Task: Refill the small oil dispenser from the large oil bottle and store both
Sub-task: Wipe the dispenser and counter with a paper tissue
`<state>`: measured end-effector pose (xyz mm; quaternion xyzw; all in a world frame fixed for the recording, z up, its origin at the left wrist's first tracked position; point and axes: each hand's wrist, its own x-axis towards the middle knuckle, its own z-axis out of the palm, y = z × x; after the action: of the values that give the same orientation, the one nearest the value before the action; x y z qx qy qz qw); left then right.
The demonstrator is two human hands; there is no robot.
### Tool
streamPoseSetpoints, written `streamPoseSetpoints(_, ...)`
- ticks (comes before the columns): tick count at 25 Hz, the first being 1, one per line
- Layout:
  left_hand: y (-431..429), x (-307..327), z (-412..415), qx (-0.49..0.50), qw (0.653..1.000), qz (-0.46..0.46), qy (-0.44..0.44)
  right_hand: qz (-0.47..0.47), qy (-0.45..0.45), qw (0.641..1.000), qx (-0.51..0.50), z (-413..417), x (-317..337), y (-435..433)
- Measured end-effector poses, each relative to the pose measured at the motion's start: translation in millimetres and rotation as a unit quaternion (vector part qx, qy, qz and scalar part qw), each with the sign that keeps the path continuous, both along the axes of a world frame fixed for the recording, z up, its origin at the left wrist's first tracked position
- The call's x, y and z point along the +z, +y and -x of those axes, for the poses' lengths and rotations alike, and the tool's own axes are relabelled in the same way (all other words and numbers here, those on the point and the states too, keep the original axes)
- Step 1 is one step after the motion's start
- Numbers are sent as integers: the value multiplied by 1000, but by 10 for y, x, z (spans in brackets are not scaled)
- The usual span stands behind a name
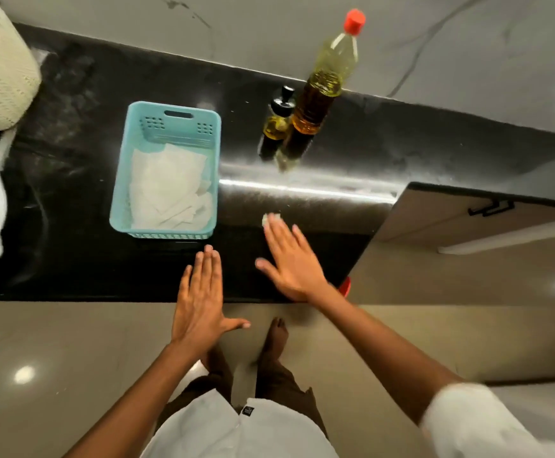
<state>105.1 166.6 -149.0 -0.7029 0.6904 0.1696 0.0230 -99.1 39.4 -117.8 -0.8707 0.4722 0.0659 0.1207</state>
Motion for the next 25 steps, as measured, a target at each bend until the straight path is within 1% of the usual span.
streamPoseSetpoints(1,1,9,6,-6,1000,1,-2,-4,5,997,-73,51,10,-357)
streamPoseSetpoints(3,11,18,21,-13,1000,2,-1,0,0,974,-229,449,-18,-733)
streamPoseSetpoints(4,9,12,22,-16,1000,4,3,6,-9,961,-275,687,-57,-694)
streamPoseSetpoints(5,11,11,17,-16,1000,3,9,14,-23,955,-294,853,-61,-533)
streamPoseSetpoints(8,0,33,24,-15,1000,-11,18,10,-84,952,-295,918,-52,412)
streamPoseSetpoints(10,-18,19,29,-11,1000,-5,17,9,-117,966,-232,692,-115,955)
streamPoseSetpoints(13,-10,14,17,-3,1000,2,10,37,-166,978,-118,362,-215,1067)
streamPoseSetpoints(14,-3,5,-2,-1,1000,6,11,39,-175,979,-97,306,-230,973)
streamPoseSetpoints(15,4,2,-4,-3,1000,7,12,43,-182,978,-96,335,-238,850)
streamPoseSetpoints(17,15,18,5,2,1000,7,28,48,-198,968,-149,635,-210,549)
streamPoseSetpoints(19,9,77,53,7,999,11,43,72,-216,946,-230,1076,-160,306)
streamPoseSetpoints(21,-16,186,182,-11,998,16,63,111,-219,934,-258,1366,-124,275)
streamPoseSetpoints(22,-34,244,288,-29,995,27,86,110,-234,930,-260,1397,-102,339)
streamPoseSetpoints(23,-63,299,459,-52,990,36,124,88,-267,920,-272,1390,-69,446)
streamPoseSetpoints(24,-110,351,664,-78,981,34,175,43,-316,898,-305,1340,-18,551)
streamPoseSetpoints(25,-164,423,898,-103,967,18,231,-16,-375,855,-357,1291,65,653)
